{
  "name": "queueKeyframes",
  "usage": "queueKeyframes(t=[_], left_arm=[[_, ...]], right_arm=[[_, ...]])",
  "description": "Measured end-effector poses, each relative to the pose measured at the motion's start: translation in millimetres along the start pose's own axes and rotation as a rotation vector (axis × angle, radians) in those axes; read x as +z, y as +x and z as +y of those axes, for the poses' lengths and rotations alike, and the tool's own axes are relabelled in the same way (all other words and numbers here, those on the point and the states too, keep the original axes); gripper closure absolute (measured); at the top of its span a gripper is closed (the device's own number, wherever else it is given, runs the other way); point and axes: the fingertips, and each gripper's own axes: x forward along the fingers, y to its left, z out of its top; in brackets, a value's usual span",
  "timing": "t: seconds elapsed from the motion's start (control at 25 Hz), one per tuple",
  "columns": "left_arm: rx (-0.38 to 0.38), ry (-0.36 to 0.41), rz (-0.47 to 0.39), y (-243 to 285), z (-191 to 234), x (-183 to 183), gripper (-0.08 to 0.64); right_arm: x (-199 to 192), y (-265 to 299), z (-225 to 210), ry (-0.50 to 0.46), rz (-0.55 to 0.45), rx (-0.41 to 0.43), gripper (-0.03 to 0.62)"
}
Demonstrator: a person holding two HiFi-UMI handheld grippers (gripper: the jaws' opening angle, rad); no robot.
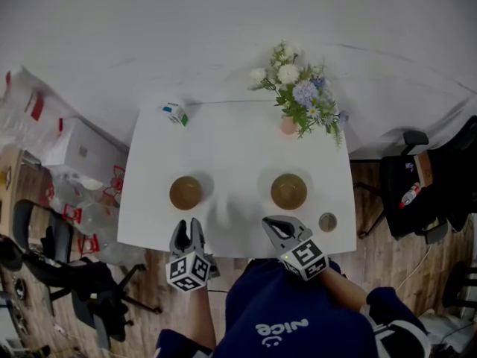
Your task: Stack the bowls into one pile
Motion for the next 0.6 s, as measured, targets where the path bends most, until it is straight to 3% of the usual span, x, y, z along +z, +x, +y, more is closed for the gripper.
queueKeyframes(t=[0.2, 0.6], left_arm=[[0.060, -0.021, 0.025, 21.9, 38.7, 13.1, 0.397], [0.121, -0.099, 0.133, 67.1, 97.0, 19.6, 0.397]], right_arm=[[-2.7, 3.3, 10.6, -0.024, 0.028, 0.023, 0.569], [-8.8, -1.5, 0.7, -0.003, 0.048, -0.039, 0.569]])
